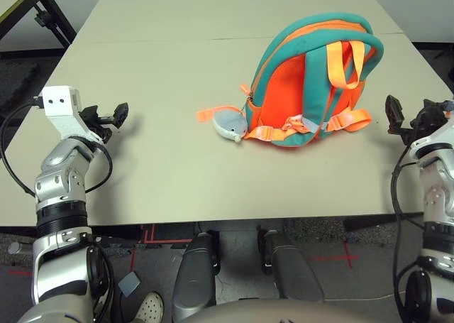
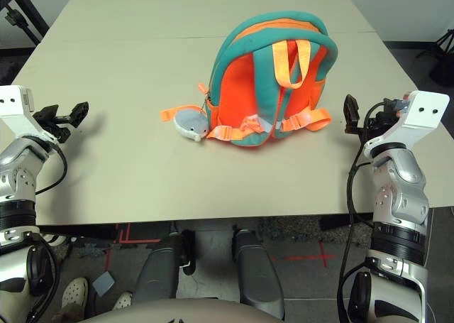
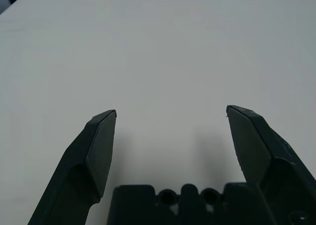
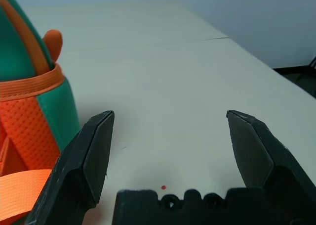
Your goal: Put the pencil case into the backpack and zip it.
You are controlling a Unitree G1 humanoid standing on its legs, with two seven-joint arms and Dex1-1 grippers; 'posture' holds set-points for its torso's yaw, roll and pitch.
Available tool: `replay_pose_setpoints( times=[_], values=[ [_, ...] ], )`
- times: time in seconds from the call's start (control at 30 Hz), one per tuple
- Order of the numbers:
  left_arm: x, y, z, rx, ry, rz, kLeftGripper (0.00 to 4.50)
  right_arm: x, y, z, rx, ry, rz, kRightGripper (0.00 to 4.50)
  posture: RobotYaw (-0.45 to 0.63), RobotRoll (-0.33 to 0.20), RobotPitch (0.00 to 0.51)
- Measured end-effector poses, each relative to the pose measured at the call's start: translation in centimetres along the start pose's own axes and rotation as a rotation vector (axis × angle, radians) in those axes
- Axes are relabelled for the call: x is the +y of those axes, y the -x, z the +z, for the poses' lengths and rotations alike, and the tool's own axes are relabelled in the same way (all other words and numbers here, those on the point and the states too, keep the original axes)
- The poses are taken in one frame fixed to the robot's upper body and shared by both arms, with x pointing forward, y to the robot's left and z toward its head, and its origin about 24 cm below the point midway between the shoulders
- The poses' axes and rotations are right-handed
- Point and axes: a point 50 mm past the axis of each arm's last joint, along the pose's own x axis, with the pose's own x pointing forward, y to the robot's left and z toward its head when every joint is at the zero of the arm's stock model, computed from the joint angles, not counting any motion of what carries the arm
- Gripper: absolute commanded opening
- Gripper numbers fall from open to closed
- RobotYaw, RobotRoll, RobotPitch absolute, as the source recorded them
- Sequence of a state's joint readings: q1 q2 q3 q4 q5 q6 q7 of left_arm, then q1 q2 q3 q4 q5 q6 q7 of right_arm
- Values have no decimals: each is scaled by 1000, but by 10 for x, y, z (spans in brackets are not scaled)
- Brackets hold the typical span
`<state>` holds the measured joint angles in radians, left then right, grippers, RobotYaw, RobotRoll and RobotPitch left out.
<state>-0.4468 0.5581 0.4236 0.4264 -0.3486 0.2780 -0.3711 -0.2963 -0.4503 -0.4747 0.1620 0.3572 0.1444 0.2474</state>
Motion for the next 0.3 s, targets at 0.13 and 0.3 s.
replay_pose_setpoints(
  times=[0.13, 0.3],
  values=[
    [5, 0, -4, -7, 1, 33, 4471, 1, 0, -1, -10, 0, -9, 4500, -12, 0, 206],
    [9, 1, -6, -19, 0, 60, 4471, 3, 0, -5, -6, -8, -10, 4500, -21, 0, 198]
  ],
)
